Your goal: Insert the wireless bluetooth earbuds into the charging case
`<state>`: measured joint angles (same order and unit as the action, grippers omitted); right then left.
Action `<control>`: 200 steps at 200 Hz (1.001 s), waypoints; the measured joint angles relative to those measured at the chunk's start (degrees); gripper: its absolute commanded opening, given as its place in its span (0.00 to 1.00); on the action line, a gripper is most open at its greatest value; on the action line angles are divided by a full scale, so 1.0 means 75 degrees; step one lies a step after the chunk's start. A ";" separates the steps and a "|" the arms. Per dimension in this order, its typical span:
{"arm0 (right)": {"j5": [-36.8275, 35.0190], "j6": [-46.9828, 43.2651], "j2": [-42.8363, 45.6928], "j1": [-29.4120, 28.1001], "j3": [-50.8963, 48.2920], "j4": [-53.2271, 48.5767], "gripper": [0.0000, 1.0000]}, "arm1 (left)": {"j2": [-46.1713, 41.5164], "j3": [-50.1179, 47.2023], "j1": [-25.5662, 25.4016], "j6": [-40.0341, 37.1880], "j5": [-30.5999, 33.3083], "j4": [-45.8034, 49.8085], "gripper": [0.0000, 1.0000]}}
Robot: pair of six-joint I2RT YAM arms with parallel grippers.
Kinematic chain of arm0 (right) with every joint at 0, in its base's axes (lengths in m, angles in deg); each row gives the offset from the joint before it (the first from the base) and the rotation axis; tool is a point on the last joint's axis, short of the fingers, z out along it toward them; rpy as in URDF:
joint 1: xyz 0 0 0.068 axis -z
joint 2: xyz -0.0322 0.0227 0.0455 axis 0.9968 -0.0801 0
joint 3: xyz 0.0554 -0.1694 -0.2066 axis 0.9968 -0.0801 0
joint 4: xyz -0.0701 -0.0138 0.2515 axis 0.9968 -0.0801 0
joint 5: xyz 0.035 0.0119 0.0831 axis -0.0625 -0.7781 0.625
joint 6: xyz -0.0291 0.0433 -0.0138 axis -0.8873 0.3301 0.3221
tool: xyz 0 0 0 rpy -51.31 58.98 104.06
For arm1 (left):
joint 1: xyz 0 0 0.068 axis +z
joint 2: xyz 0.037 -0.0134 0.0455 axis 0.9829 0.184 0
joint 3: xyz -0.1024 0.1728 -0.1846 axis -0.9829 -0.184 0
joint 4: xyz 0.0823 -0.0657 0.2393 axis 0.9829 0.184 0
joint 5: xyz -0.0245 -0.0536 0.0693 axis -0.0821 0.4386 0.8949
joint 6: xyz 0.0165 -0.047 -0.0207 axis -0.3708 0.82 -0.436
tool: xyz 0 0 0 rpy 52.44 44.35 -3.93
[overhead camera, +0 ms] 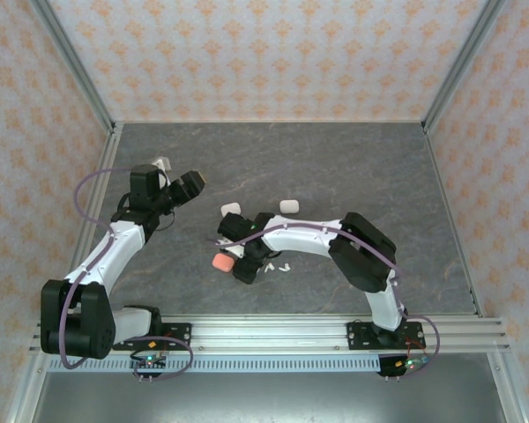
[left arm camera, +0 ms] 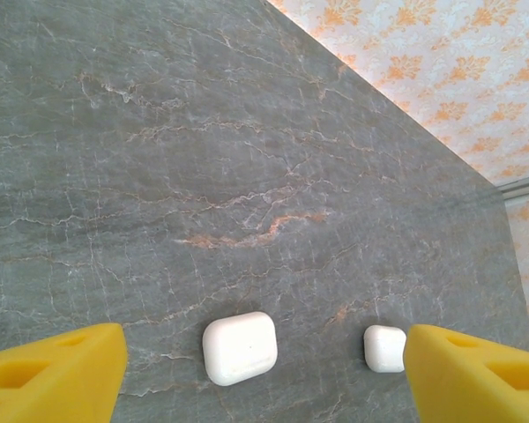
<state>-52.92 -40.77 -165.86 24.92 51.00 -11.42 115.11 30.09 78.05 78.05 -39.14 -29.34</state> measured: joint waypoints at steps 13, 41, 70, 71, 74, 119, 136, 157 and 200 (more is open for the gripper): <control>-0.0073 -0.0038 0.0000 -0.0041 -0.0076 0.0003 0.69 | 0.0000 -0.0006 0.0000 0.0000 0.0000 0.0012 0.82; -0.0149 -0.0119 0.0017 -0.0099 -0.0163 0.0070 0.62 | 0.0000 -0.0006 0.0000 0.0000 0.0000 0.0029 0.82; -0.0157 -0.0175 0.0152 -0.0166 -0.0347 0.0227 0.49 | 0.0000 -0.0006 0.0000 -0.0006 0.0000 0.0061 0.82; -0.0157 -0.0166 0.0154 -0.0169 -0.0350 0.0233 0.48 | 0.0000 -0.0006 0.0000 -0.0006 0.0000 0.0061 0.82; -0.0169 -0.0216 0.0169 -0.0175 -0.0367 0.0242 0.47 | 0.0000 -0.0006 0.0000 -0.0009 0.0000 0.0064 0.82; -0.0527 -0.0323 0.0641 -0.0117 -0.0892 0.0449 0.44 | -0.0122 -0.0006 0.0000 -0.0265 -0.0128 0.0323 0.82; -0.0595 -0.0347 0.1113 0.0058 -0.1183 0.0551 0.44 | -0.0236 -0.0006 0.0000 -0.0399 -0.0338 0.0388 0.81; -0.0664 -0.0411 0.2154 0.0411 -0.1617 0.0868 0.44 | -0.0411 -0.0006 0.0000 -0.0504 -0.0807 0.0393 0.81; -0.0935 -0.0901 0.4893 0.1148 -0.2352 0.1982 0.44 | -0.0755 0.0032 -0.0221 -0.0629 -0.2279 0.0187 0.80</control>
<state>-59.93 -47.52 -129.16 33.53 33.36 3.44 109.44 30.33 76.39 73.33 -56.23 -27.94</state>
